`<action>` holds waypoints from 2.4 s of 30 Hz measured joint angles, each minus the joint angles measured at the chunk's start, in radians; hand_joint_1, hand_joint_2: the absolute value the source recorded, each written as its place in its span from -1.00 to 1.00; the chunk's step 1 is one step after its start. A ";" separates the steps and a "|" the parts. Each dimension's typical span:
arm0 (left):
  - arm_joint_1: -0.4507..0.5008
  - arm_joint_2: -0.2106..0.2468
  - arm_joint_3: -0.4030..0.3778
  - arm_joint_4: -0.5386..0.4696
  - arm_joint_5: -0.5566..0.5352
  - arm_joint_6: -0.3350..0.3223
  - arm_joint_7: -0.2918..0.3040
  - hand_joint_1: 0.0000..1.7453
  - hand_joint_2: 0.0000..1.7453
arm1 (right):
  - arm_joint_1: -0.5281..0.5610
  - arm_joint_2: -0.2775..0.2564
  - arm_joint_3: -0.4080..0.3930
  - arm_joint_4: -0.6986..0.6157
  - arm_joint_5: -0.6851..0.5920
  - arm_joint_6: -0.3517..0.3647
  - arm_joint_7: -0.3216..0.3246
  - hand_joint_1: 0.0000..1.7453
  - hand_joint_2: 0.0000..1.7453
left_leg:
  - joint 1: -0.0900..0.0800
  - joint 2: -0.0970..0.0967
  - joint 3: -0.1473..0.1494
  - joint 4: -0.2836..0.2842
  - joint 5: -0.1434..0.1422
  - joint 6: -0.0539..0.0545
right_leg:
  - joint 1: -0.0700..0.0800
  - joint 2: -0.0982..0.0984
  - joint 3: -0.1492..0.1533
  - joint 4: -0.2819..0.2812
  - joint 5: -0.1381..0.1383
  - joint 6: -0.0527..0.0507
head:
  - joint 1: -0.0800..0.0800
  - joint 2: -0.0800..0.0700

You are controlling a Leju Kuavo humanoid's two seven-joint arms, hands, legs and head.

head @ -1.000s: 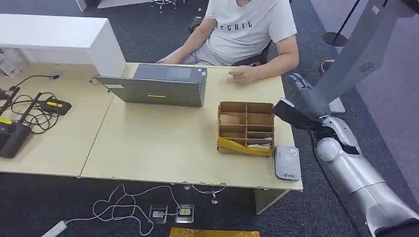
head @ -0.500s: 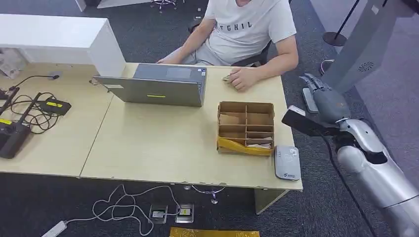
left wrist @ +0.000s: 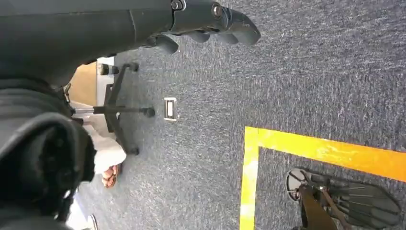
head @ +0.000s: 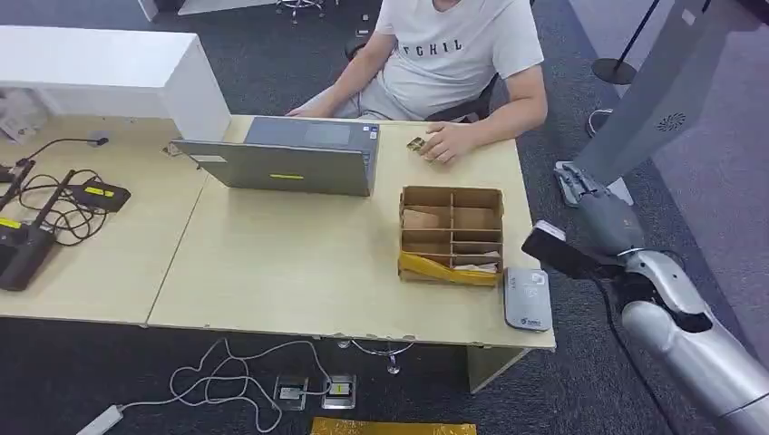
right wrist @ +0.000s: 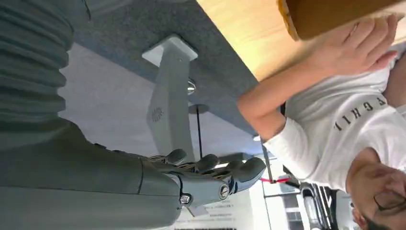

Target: Pass the card to the sensor for recognition and then transmit it.

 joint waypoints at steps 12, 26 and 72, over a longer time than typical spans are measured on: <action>-0.001 -0.005 0.000 0.000 0.002 0.004 0.001 -1.00 -1.00 | 0.101 0.022 0.040 -0.003 -0.007 -0.130 0.013 -1.00 1.00 | 0.000 0.000 0.000 0.000 0.000 0.000 | 0.000 -0.001 0.000 0.000 0.000 0.000 | 0.000 0.000; -0.002 -0.007 0.000 0.000 0.006 0.023 0.013 -1.00 -1.00 | 0.122 0.091 0.031 0.004 0.077 -0.065 0.000 -1.00 1.00 | 0.000 0.000 0.000 0.000 0.000 0.000 | 0.000 0.000 0.000 0.000 0.000 0.000 | 0.000 0.000; -0.003 -0.014 -0.001 0.000 -0.009 0.016 0.023 -1.00 -1.00 | 0.110 0.285 0.007 0.124 0.341 -0.131 -0.035 -1.00 1.00 | 0.000 0.000 0.000 0.000 0.000 0.000 | 0.000 0.000 0.000 0.000 0.000 0.000 | 0.000 0.000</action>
